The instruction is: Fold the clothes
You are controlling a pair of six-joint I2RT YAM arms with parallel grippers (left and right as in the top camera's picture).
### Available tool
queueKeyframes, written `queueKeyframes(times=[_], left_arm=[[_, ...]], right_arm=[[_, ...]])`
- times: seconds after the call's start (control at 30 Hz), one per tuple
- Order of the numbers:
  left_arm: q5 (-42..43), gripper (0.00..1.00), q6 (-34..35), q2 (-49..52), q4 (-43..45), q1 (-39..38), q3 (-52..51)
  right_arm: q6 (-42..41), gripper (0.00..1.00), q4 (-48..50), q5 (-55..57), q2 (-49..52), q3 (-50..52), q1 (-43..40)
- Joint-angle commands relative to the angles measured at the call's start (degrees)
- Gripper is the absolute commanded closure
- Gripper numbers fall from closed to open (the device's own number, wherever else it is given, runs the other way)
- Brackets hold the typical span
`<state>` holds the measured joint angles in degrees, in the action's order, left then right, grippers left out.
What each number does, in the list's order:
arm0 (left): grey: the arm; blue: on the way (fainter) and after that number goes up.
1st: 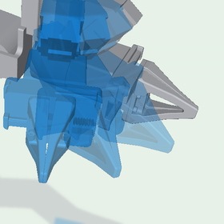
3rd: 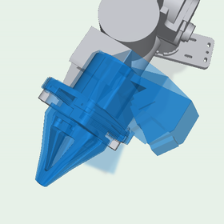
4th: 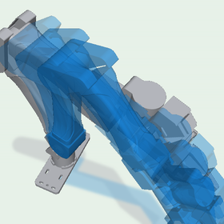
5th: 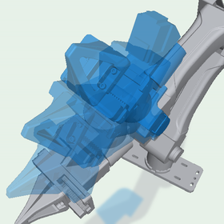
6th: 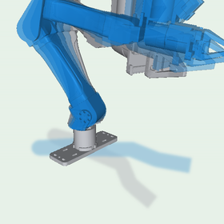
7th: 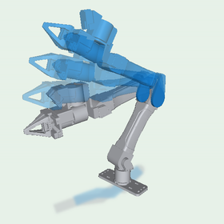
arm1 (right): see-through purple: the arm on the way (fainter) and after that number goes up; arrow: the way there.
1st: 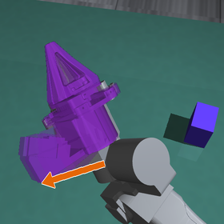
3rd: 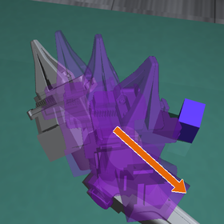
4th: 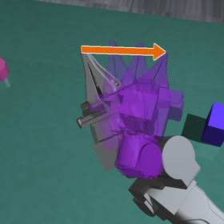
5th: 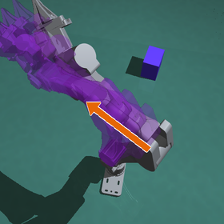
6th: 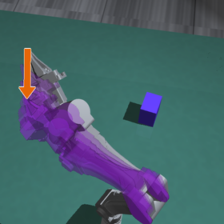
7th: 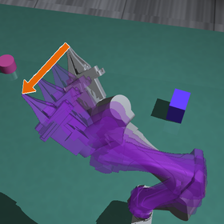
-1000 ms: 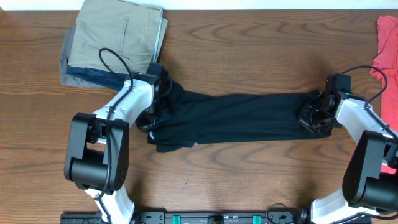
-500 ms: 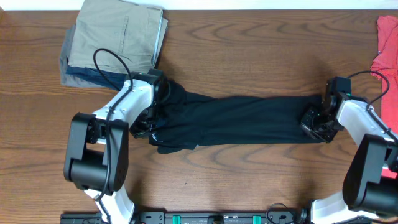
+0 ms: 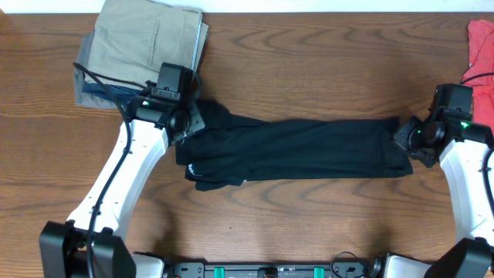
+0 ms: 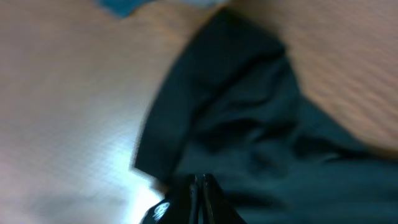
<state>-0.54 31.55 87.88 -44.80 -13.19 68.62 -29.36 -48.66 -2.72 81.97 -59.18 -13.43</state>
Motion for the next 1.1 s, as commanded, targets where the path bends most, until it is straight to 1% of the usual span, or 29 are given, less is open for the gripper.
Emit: queueKeyframes(times=[0.0, 0.13, 0.33, 0.5, 0.63, 0.73, 0.93, 0.97, 1.07], left_arm=[[6.5, 0.94, -3.1, 3.0, 2.8, 0.1, -0.2], [9.3, 0.94, -4.6, 8.0, 5.5, 0.1, -0.2], [14.6, 0.94, -5.4, 15.5, 5.2, 0.1, -0.2], [14.2, 0.94, -5.4, 20.5, 5.0, 0.1, -0.2], [8.1, 0.94, -5.4, 23.0, 6.2, 0.1, -0.2], [0.6, 0.94, -5.4, 24.0, 7.2, 0.2, -0.2], [-16.5, 0.94, -5.4, 24.1, 7.5, 0.5, -0.2], [-18.2, 0.94, -5.3, 24.1, 7.1, 0.6, -0.2], [-18.6, 0.94, -5.3, 23.7, 5.7, 0.6, -0.2]], right_arm=[[-0.1, 0.99, 0.0, -2.5, 1.8, 0.1, 2.4], [-0.2, 0.99, 0.0, -2.5, 4.3, 0.1, 5.1], [-0.2, 0.99, 0.9, -2.5, 8.0, 0.1, 7.6], [-0.2, 0.99, 1.6, -2.4, 10.7, 0.1, 7.9], [-0.2, 0.99, 1.6, -1.9, 12.6, 0.1, 7.9], [-0.2, 0.99, 1.6, -1.0, 14.0, 0.1, 7.9], [-0.2, 0.99, 1.5, 5.0, 16.3, 0.1, 7.9], [-0.2, 0.99, 1.5, 6.8, 16.6, 0.1, 7.8], [-1.8, 0.99, 1.6, 10.3, 17.9, 0.2, 7.8]])
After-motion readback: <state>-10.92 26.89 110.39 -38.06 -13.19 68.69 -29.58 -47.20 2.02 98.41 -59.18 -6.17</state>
